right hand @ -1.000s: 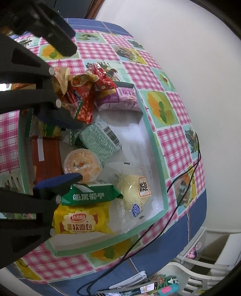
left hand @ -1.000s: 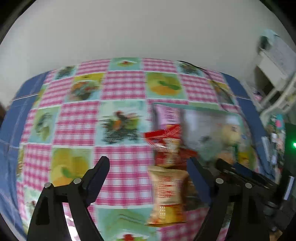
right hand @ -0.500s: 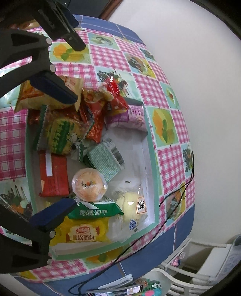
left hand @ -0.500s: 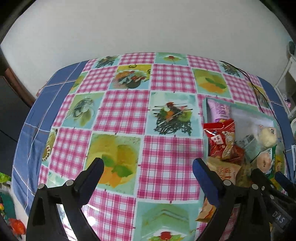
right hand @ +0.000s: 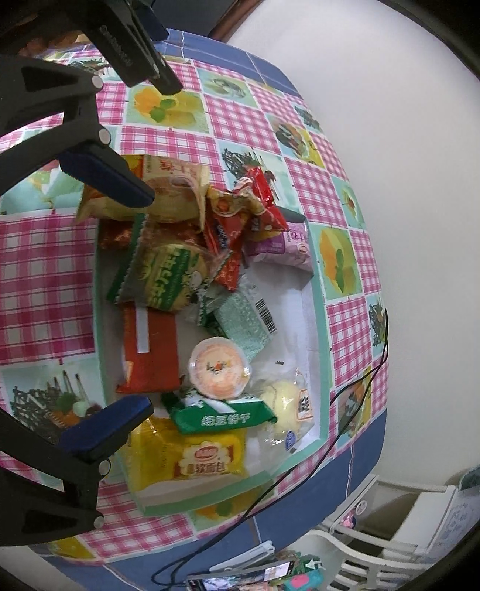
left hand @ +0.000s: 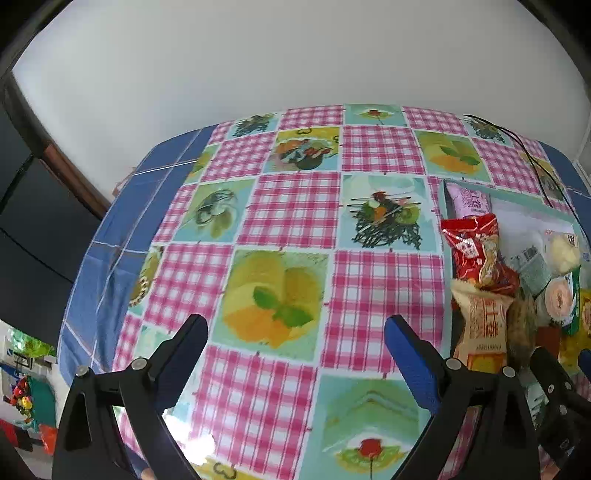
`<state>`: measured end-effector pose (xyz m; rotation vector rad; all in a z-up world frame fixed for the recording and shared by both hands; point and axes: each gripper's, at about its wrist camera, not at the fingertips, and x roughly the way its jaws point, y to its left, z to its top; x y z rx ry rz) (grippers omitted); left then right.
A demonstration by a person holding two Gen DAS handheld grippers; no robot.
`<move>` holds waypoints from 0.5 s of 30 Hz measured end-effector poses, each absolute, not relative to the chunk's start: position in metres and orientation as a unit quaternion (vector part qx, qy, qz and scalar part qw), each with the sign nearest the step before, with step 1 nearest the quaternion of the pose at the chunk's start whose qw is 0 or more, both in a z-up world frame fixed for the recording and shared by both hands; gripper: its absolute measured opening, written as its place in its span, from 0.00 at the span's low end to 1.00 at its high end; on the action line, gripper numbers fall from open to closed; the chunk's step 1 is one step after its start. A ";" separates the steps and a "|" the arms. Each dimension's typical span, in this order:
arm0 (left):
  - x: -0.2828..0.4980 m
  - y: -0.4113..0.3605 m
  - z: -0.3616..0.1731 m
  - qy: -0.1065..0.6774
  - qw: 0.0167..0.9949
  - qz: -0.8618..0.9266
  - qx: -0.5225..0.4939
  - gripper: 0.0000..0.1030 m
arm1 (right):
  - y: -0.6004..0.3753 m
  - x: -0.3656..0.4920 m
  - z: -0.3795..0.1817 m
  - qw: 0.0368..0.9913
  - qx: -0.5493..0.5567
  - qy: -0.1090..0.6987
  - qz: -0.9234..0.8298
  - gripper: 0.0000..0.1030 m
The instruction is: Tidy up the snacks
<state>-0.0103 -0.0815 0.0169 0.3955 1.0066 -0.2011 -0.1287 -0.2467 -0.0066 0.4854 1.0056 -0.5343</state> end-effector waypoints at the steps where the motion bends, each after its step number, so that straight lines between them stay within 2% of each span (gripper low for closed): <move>1: -0.013 -0.080 0.017 0.478 0.853 -0.096 0.188 0.94 | -0.246 -0.130 -0.006 0.814 0.228 0.471 -0.250 1.00; 15: -0.040 -0.045 0.019 0.481 0.854 -0.090 0.176 0.94 | -0.227 -0.150 0.006 0.826 0.206 0.460 -0.253 1.00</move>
